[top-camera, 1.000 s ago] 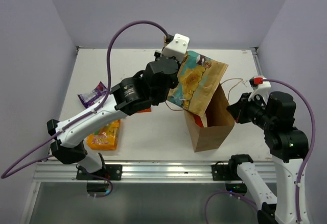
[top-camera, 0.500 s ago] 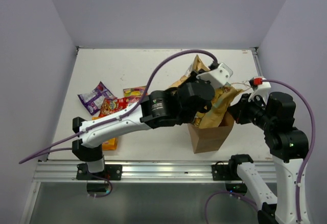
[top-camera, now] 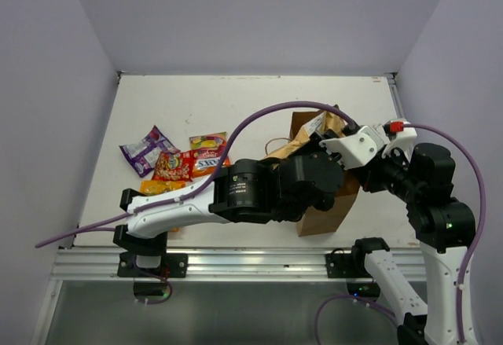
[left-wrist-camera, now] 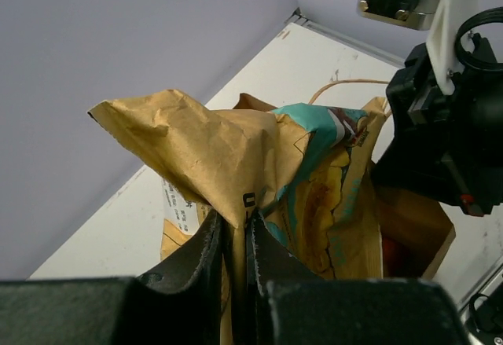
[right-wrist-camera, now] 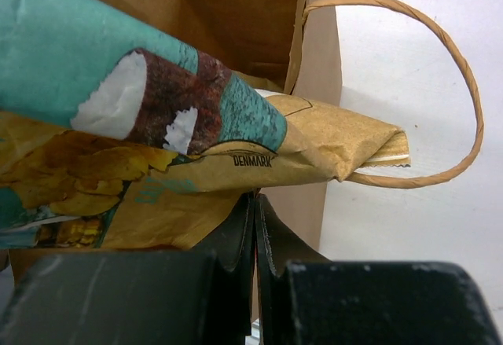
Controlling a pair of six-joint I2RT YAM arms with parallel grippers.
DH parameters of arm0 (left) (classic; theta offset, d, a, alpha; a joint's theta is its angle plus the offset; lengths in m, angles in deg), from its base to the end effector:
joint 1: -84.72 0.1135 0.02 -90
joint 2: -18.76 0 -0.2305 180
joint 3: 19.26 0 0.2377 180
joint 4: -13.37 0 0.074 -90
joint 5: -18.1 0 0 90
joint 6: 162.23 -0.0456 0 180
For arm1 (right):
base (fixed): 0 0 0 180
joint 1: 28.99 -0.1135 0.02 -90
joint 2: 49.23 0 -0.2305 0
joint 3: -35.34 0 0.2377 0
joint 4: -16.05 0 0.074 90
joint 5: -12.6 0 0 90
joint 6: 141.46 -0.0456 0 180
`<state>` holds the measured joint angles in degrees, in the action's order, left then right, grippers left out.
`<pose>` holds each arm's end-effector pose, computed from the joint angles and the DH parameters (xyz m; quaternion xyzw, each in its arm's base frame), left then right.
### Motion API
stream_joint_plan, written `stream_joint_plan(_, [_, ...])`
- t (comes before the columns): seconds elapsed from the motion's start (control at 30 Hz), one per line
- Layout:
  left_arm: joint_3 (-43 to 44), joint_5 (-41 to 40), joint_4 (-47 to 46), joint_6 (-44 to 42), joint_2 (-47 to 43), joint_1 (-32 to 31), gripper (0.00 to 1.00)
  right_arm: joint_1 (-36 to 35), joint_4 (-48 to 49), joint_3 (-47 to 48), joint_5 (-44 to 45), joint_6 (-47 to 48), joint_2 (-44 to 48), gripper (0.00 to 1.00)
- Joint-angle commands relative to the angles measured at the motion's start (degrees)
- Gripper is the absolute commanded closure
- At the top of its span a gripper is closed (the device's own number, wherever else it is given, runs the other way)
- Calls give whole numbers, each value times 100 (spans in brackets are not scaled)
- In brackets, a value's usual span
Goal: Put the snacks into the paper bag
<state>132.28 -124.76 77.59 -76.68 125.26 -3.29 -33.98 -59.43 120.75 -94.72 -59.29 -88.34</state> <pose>0.0485 -0.3479 0.4693 0.3486 0.6911 -0.0752 0.6286 0.1064 0.0229 0.3734 -0.0551 0.8542 0.1849 0.4828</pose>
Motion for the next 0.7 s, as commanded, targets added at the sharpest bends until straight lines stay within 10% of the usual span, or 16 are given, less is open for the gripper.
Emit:
stream_joint_plan(0.0, [275,338,796,401,240,-155,94,-45,118,23,-17,72,18,100])
stream_joint_plan(0.67, [-850,953,1016,1605,618,249,85,-63,83,76,18,80,44,100])
